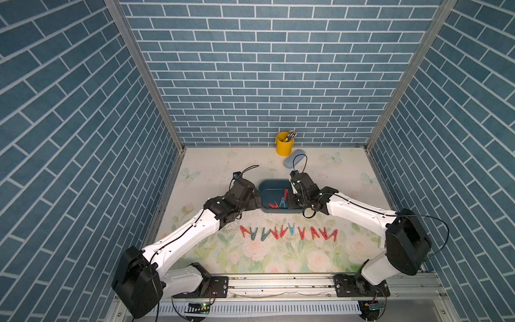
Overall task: Take the clothespins out of the storage box
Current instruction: Pick up the clothespin from the storage box, then place the clothespin at the center of the board.
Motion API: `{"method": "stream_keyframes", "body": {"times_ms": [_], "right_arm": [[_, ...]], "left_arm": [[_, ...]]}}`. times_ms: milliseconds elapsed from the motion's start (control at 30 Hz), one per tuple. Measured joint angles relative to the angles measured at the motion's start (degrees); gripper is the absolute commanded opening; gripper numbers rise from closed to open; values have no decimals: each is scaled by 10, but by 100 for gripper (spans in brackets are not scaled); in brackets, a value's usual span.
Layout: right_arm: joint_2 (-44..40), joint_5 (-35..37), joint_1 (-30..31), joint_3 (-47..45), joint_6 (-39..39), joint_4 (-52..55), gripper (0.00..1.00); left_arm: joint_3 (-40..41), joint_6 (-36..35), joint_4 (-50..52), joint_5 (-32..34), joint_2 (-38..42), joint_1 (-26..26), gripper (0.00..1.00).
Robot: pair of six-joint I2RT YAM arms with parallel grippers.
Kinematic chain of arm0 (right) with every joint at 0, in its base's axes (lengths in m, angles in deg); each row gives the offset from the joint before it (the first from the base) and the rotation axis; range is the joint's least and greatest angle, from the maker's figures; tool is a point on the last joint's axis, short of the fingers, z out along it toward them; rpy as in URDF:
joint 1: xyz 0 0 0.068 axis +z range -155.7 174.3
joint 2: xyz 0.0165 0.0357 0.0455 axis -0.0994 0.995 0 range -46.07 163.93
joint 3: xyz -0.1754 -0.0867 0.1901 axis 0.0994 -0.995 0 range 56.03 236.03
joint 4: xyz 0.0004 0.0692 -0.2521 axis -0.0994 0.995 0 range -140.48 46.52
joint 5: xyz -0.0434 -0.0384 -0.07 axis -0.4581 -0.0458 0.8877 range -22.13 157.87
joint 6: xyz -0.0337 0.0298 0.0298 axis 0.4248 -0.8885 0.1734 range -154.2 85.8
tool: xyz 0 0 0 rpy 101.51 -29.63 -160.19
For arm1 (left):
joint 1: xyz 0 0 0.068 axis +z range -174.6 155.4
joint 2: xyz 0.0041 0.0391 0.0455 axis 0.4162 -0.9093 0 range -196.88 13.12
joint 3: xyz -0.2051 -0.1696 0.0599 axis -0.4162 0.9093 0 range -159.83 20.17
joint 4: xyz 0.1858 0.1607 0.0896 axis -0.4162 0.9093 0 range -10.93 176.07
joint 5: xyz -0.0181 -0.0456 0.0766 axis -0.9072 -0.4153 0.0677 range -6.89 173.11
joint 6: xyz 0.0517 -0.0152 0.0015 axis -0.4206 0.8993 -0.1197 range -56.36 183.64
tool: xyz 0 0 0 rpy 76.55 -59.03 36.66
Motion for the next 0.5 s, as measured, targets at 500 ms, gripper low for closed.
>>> {"method": "stream_keyframes", "body": {"times_ms": [500], "right_arm": [[-103,52,150,-149,-136,4,0]], "left_arm": [[-3,-64,-13,-58,-9,49,99]]}}
